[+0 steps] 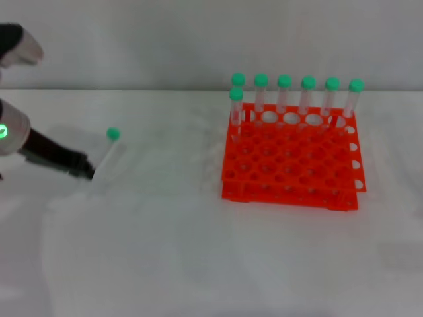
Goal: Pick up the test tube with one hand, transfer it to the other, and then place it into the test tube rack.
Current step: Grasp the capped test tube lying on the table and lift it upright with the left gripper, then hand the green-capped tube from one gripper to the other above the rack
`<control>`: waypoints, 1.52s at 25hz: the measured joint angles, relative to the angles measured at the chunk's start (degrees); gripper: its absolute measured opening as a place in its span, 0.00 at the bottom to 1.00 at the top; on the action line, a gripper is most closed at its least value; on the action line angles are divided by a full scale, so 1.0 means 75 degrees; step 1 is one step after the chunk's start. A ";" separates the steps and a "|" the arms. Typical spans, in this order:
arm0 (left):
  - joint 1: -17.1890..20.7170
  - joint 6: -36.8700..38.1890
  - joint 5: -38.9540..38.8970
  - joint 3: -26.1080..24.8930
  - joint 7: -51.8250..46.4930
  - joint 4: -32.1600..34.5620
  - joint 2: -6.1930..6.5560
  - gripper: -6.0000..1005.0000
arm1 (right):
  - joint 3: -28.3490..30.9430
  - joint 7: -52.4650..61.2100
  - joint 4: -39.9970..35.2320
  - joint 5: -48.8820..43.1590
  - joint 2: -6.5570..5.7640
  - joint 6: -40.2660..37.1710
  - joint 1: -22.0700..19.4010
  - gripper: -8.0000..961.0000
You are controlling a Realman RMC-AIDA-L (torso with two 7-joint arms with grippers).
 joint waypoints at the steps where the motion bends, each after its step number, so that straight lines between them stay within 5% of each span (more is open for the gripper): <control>1: 0.0037 -0.0003 -0.0271 -0.0270 0.0223 0.0110 -0.0005 0.19 | -0.0166 0.0120 -0.0008 -0.0002 -0.0011 0.0008 0.0021 0.91; 5: 0.0300 0.0004 -0.1839 -0.1047 0.1309 0.0335 -0.0005 0.20 | -0.1004 0.0617 -0.0240 -0.0005 -0.0063 0.0068 0.0047 0.91; 10: 0.0936 -0.0006 -0.4262 -0.1135 0.3197 0.0458 -0.0033 0.21 | -0.2240 0.1483 -0.0982 -0.0022 -0.0153 0.0244 -0.0099 0.91; 18: 0.1870 0.0589 -0.6627 -0.1085 0.5245 0.0487 -0.0235 0.22 | -0.3924 0.4748 -0.2484 -0.1521 -0.0923 0.0070 -0.0192 0.91; 25: 0.1987 0.1616 -0.6950 -0.1078 0.6360 0.0513 -0.0516 0.23 | -0.3950 0.6723 -0.2608 -0.2794 -0.1253 -0.1656 0.0501 0.91; 31: 0.1996 0.1935 -0.6931 -0.0675 0.7030 0.0776 -0.0744 0.24 | -0.3968 0.7589 -0.2557 -0.3588 -0.1198 -0.2349 0.0999 0.91; 38: 0.1880 0.1912 -0.7013 0.0316 0.7253 0.0797 -0.0787 0.25 | -0.4148 0.7801 -0.2504 -0.3724 -0.0760 -0.2459 0.1241 0.91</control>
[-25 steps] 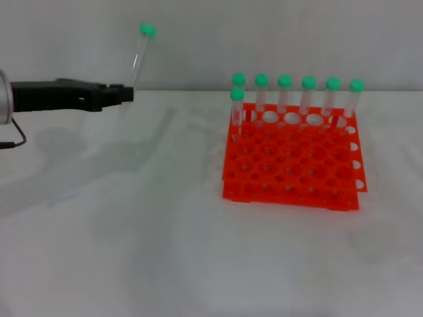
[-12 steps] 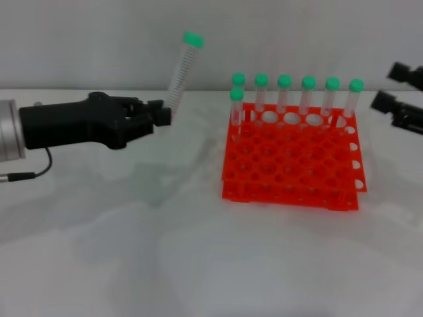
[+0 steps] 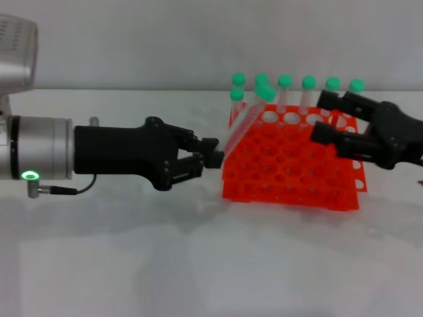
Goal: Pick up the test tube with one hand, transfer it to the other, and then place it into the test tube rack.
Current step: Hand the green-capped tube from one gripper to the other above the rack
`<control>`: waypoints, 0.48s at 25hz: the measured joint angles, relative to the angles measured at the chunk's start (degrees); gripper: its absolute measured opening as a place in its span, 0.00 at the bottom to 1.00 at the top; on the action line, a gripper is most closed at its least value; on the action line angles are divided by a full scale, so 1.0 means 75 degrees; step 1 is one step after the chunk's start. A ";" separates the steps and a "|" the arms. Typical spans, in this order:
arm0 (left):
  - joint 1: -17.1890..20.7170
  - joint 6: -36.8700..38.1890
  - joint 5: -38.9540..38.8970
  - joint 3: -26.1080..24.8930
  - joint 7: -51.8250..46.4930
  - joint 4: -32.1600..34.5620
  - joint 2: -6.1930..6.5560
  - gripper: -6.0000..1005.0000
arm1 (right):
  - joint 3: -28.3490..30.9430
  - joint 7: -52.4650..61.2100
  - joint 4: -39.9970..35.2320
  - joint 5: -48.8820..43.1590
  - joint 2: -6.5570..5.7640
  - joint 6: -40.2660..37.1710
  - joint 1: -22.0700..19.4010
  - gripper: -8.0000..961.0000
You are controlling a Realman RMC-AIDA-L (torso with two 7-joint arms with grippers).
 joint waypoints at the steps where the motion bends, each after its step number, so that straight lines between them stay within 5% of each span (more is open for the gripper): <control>1: -0.0006 -0.0023 0.0000 0.0092 0.0005 0.0000 -0.0003 0.25 | -0.0038 0.0001 -0.0007 -0.0012 0.0072 -0.0004 0.0031 0.91; 12: -0.0072 -0.0832 -0.0065 0.1155 0.0107 0.0088 -0.0027 0.27 | -0.0117 -0.0068 -0.0058 -0.0126 0.0472 0.0482 0.0115 0.91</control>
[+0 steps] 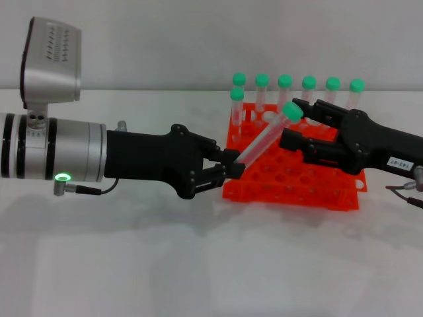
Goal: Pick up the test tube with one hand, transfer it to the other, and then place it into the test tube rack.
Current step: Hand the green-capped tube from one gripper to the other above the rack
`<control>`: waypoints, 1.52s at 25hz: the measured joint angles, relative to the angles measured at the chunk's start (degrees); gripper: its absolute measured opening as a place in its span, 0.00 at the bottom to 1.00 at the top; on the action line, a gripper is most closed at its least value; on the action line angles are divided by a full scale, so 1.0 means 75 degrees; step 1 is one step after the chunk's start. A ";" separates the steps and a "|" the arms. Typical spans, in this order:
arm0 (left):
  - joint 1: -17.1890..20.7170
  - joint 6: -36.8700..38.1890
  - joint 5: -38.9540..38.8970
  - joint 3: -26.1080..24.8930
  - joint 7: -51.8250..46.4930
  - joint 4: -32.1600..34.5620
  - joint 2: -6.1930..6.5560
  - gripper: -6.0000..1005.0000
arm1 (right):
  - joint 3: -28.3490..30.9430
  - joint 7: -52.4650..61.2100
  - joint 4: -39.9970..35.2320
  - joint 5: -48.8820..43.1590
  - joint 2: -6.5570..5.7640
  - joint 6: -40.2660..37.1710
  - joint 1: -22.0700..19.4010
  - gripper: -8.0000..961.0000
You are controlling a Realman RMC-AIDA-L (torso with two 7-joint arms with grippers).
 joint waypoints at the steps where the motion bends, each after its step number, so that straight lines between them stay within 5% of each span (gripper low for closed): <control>1: -0.0015 -0.0042 0.0000 0.0006 0.0032 0.0001 0.0000 0.27 | -0.0012 -0.0015 -0.0001 0.0000 0.0023 0.0073 0.0001 0.91; 13: -0.0204 -0.0179 -0.0011 0.0035 0.0259 0.0006 -0.0012 0.29 | -0.0205 -0.0097 -0.0216 -0.0207 0.0185 0.0781 0.0111 0.90; 24: -0.0216 -0.0488 -0.0015 0.0222 0.0313 -0.0053 -0.0012 0.30 | -0.0220 -0.0162 -0.0231 -0.0208 0.0197 0.0796 0.0231 0.57; 35: -0.0204 -0.0545 -0.0013 0.0244 0.0287 -0.0077 -0.0012 0.32 | -0.0404 -0.0264 -0.0305 -0.0279 0.0215 0.0964 0.0231 0.49; 38: -0.0193 -0.0545 -0.0012 0.0253 0.0266 -0.0080 -0.0014 0.32 | -0.0402 -0.0355 -0.0315 -0.0279 0.0247 0.0968 0.0189 0.38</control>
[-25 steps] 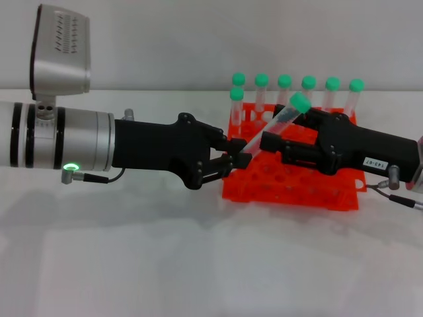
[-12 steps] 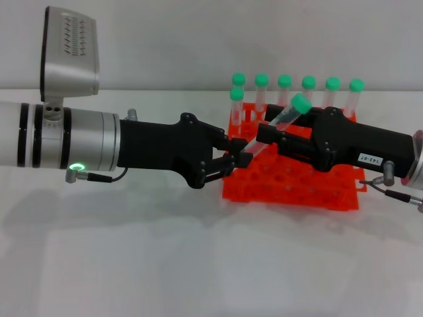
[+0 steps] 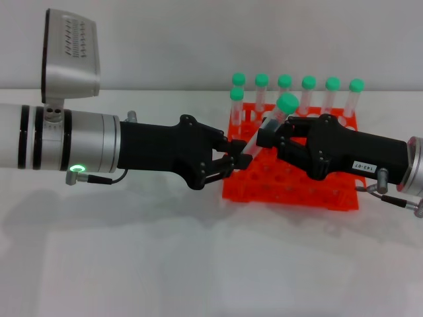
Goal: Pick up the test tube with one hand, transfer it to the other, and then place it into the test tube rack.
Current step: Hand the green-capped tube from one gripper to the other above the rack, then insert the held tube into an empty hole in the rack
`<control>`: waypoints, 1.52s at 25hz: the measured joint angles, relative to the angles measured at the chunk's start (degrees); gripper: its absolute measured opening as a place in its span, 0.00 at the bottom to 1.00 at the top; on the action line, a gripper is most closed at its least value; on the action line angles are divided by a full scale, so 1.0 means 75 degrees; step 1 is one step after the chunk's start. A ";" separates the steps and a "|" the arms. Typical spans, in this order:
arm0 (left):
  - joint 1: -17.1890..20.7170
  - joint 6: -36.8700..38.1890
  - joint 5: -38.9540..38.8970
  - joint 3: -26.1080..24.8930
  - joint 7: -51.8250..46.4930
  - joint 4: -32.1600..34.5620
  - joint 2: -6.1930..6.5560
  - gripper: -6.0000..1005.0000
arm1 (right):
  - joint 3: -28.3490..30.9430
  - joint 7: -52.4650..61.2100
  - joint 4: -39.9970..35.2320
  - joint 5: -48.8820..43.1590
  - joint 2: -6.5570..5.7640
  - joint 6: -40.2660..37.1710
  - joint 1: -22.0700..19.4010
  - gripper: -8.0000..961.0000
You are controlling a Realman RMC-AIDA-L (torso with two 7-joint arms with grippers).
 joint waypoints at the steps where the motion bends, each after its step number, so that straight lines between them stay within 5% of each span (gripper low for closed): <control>1: 0.0007 0.0000 0.0000 0.0003 -0.0005 0.0000 -0.0003 0.32 | -0.0001 -0.0004 -0.0001 -0.0001 0.0004 0.0000 -0.0005 0.35; 5: 0.0023 -0.0006 0.0000 0.0003 -0.0069 -0.0009 -0.0010 0.33 | -0.0005 -0.0007 -0.0001 -0.0012 0.0004 0.0001 -0.0022 0.21; 20: 0.0706 -0.0034 -0.0574 -0.0312 -0.0179 0.0087 0.0024 0.35 | 0.0061 -0.0006 0.0001 0.0031 -0.0022 0.0125 -0.0176 0.22; 22: 0.0865 -0.0033 -0.0604 -0.0428 -0.0175 0.0105 0.0024 0.59 | 0.0063 -0.0010 0.0000 0.0034 -0.0014 0.0234 -0.0176 0.22; 28: 0.1652 -0.0039 -0.1299 -0.1272 0.0493 -0.0084 -0.0005 0.81 | 0.0063 -0.0049 0.0001 0.0047 0.0021 0.0997 -0.0100 0.23; 38: 0.2601 -0.0409 -0.3969 -0.2239 0.2946 -0.2135 0.0011 0.89 | 0.0062 -0.0499 -0.0002 0.0365 0.0078 0.2406 -0.0002 0.25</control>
